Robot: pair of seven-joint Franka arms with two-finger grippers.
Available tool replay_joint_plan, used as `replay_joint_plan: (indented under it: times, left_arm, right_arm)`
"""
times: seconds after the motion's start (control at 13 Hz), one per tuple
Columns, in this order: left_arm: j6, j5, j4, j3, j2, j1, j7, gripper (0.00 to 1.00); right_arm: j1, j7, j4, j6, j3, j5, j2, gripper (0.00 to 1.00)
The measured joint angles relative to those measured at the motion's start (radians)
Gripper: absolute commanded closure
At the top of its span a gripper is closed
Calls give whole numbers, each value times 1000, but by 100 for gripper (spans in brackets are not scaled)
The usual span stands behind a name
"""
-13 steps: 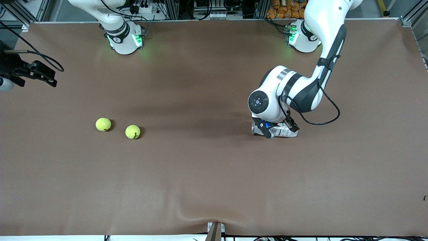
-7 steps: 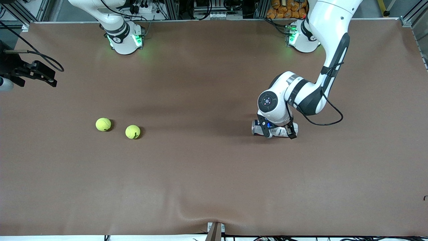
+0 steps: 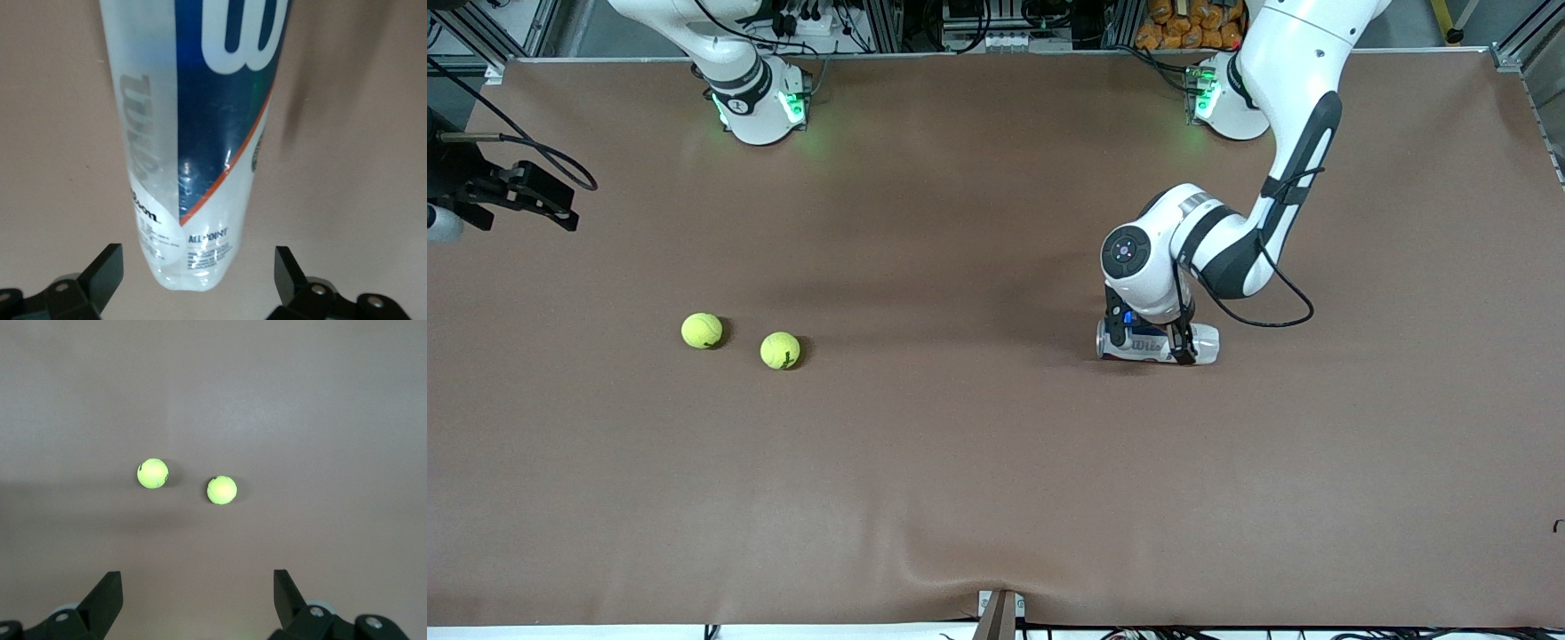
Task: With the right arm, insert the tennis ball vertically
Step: 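Lower the left gripper over the can and close it around the can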
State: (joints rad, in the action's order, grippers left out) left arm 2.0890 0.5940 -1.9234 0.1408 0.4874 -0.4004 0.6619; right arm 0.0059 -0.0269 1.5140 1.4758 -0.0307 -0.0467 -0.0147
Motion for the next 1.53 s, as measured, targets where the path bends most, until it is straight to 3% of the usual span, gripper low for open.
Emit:
replay_joint_plan:
  times: [1.23,1.53]
  left_arm:
    - [127,47,-50,0,62,34,41,0]
    - [128,50,-50,-1,65,34,41,23]
  right_arm:
    - [0,0,0,0,0,0,0,0]
    - [0,0,0,0,0,0,0,0]
